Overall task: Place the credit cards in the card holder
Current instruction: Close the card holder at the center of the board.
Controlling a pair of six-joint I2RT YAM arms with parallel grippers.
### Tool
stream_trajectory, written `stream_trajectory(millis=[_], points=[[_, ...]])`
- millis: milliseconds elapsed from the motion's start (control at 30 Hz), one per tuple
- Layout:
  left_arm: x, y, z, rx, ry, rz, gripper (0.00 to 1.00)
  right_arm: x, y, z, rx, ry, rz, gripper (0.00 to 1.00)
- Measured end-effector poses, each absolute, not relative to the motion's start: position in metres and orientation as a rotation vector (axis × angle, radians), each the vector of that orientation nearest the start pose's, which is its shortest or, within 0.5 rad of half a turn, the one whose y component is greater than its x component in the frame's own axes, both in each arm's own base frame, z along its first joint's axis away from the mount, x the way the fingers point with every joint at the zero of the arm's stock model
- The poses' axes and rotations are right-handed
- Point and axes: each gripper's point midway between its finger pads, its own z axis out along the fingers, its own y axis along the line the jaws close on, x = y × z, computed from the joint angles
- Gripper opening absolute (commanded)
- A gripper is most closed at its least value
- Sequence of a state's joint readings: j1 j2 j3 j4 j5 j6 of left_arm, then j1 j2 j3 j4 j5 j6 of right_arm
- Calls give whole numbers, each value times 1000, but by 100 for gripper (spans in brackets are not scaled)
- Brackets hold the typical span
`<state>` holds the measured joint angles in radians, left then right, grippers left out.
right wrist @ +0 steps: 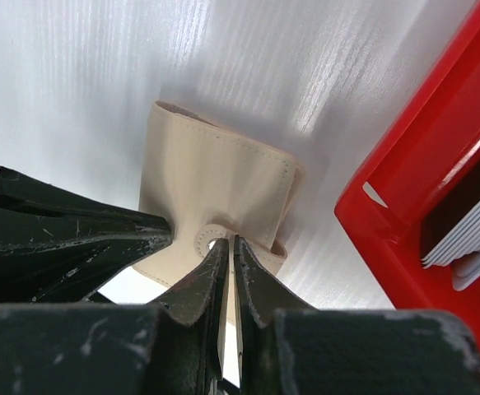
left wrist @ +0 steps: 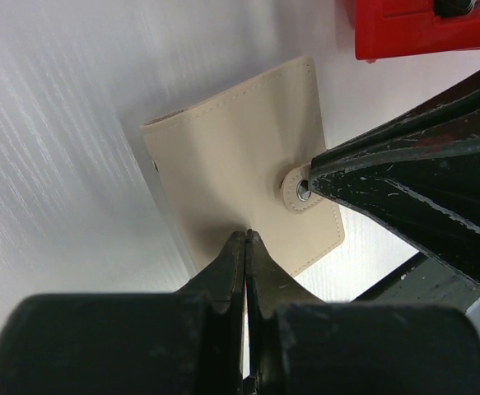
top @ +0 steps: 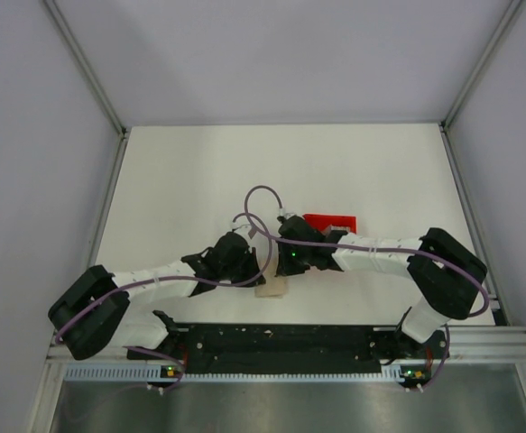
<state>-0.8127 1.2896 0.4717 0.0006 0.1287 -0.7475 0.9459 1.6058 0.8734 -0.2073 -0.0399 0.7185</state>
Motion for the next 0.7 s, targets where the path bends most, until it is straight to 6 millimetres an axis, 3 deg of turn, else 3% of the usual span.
stream_trajectory(millis=[700], points=[[170, -255, 30, 216, 2551, -801, 0, 183, 316, 42, -254, 2638, 722, 3]])
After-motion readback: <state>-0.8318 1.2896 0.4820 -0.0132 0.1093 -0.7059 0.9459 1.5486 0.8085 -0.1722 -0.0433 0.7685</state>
